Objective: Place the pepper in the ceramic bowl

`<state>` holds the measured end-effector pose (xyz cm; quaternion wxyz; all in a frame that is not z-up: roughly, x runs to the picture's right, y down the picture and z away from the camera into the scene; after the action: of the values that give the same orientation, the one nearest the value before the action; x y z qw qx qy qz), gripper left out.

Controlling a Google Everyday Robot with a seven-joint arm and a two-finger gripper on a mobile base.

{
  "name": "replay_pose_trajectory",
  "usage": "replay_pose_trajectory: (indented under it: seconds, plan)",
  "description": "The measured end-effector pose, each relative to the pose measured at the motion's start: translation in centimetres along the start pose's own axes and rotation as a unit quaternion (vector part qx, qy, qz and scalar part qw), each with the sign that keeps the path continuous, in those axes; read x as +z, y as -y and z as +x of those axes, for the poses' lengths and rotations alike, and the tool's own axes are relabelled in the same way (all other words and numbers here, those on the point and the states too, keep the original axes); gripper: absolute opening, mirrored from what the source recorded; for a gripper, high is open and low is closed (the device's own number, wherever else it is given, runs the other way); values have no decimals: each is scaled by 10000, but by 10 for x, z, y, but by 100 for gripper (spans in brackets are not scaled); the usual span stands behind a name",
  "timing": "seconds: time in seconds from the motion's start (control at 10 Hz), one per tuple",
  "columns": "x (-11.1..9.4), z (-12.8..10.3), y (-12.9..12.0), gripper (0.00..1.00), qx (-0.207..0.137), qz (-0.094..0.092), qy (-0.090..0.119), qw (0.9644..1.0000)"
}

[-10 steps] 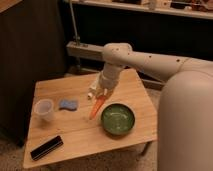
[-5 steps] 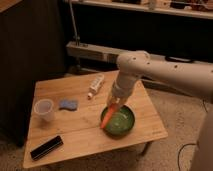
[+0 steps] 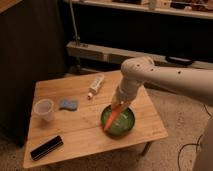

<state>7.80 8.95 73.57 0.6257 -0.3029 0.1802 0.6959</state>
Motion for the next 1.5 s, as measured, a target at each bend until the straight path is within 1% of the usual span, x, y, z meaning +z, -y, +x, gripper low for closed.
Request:
replay_pose_trajectory:
  seconds: [0.2, 0.4, 0.6, 0.7, 0.8, 1.0, 1.1, 1.3, 1.5]
  plan:
    - [12, -8, 14, 0, 130, 37, -4, 9999]
    - [20, -27, 33, 0, 245, 59, -5, 9997]
    - [30, -46, 52, 0, 325, 120, -81, 9994]
    - [33, -51, 56, 0, 344, 142, -115, 9992]
    - [41, -55, 61, 1, 390, 155, -165, 9990]
    - [54, -57, 64, 15, 421, 175, -276, 9986]
    - [61, -58, 60, 27, 389, 183, -341, 9985]
    - [68, -57, 61, 45, 391, 193, -390, 9983]
    - [73, -60, 57, 65, 366, 179, -386, 9984]
